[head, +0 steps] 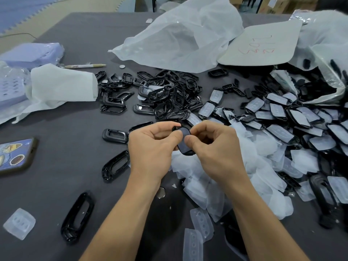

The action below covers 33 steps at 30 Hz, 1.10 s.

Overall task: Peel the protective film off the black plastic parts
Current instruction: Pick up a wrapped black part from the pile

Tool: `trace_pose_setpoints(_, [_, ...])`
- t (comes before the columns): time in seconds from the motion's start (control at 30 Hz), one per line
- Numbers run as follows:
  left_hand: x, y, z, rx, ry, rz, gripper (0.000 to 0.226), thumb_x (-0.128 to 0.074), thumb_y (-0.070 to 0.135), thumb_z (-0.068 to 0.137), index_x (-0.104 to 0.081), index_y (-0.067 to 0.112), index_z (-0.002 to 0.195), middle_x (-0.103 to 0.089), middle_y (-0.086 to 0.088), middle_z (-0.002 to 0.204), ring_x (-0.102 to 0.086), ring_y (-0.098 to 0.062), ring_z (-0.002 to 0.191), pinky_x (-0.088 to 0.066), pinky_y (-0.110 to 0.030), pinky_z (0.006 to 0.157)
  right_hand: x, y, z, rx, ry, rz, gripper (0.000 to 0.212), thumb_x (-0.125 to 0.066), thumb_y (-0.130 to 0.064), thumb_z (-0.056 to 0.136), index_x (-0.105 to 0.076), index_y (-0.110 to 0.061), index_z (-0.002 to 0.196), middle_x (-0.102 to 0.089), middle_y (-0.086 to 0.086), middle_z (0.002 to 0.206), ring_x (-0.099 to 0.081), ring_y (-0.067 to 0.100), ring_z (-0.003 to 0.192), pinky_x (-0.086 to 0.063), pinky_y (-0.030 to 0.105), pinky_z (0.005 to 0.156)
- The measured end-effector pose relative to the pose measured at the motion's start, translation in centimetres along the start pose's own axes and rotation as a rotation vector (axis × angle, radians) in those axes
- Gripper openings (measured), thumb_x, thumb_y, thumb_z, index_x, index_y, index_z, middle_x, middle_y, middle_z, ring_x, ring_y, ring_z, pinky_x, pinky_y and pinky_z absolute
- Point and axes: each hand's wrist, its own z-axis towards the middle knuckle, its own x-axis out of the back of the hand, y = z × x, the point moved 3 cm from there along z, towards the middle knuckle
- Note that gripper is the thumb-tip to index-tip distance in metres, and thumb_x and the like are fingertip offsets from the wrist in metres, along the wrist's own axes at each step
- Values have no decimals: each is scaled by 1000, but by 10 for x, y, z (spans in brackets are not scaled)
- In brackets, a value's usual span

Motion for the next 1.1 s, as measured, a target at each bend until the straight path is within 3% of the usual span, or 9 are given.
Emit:
trace_pose_setpoints(0.1, [-1, -1, 0, 16, 15, -9, 30, -81, -4, 79, -83, 26, 77, -78, -3, 70, -72, -13, 62, -58, -26, 61, 0, 1, 1, -5, -6, 0, 19, -79, -9, 82, -70, -23, 73, -68, -7, 63, -62, 11, 60, -51, 27, 60])
trace_pose_setpoints(0.23, [1, 2, 5, 53, -164, -12, 37, -75, -13, 79, -83, 22, 85, -79, -6, 75, -69, -11, 60, -54, -21, 58, 2, 3, 3, -23, 29, 13, 16, -78, -7, 83, -72, -20, 75, -71, -3, 67, -69, 22, 67, -59, 43, 68])
trace_pose_setpoints(0.3, [2, 3, 7, 65, -209, -25, 40, -72, -16, 80, -83, 21, 88, -80, -9, 81, -71, -12, 64, -54, -20, 59, 1, 4, 4, -30, 43, 15, 16, -79, -8, 83, -72, -20, 75, -71, -4, 67, -68, 18, 66, -59, 40, 67])
trace_pose_setpoints(0.43, [-1, 0, 8, 110, -171, -54, 29, -75, -8, 82, -84, 20, 85, -77, -10, 72, -58, -12, 51, -51, -24, 51, 1, 4, 4, -26, 51, 5, 18, -79, -8, 82, -71, -21, 74, -70, -7, 65, -62, 9, 61, -52, 27, 62])
trace_pose_setpoints(0.6, [-1, -3, 9, 147, -163, -39, 28, -79, -4, 81, -84, 24, 78, -75, -7, 68, -56, -13, 50, -50, -26, 51, 4, 4, 3, -15, 25, -10, 21, -79, -5, 82, -71, -22, 74, -70, -7, 65, -64, 9, 61, -53, 27, 61])
trace_pose_setpoints(0.73, [-2, -1, 6, 146, -76, -38, 20, -82, 10, 62, -84, 25, 75, -75, -3, 65, -59, -10, 49, -49, -22, 49, 4, 2, 4, -7, -32, 5, 23, -78, 1, 80, -71, -21, 74, -69, -6, 64, -63, 8, 59, -49, 22, 58])
trace_pose_setpoints(0.83, [-4, -1, 4, 121, 9, -33, 22, -79, 10, 59, -83, 26, 73, -75, 0, 64, -62, -7, 51, -48, -21, 51, 3, 1, 5, 0, -74, 24, 23, -75, 3, 79, -71, -19, 77, -69, -4, 67, -63, 12, 62, -53, 29, 59])
trace_pose_setpoints(0.97, [-7, -1, 2, 146, 46, -95, 26, -78, -9, 75, -82, 17, 74, -75, -8, 66, -62, -14, 49, -52, -25, 50, 0, 3, 5, -20, -99, -11, 15, -69, -11, 85, -68, -26, 84, -74, -4, 73, -67, 20, 69, -57, 37, 67])
trace_pose_setpoints(1.1, [-5, 3, 3, 157, -63, -141, 27, -75, -14, 81, -78, 11, 90, -78, -12, 76, -68, -16, 56, -57, -27, 56, -1, 4, 5, -38, -69, 28, 8, -65, -23, 83, -69, -29, 87, -74, -2, 72, -66, 23, 69, -57, 44, 69])
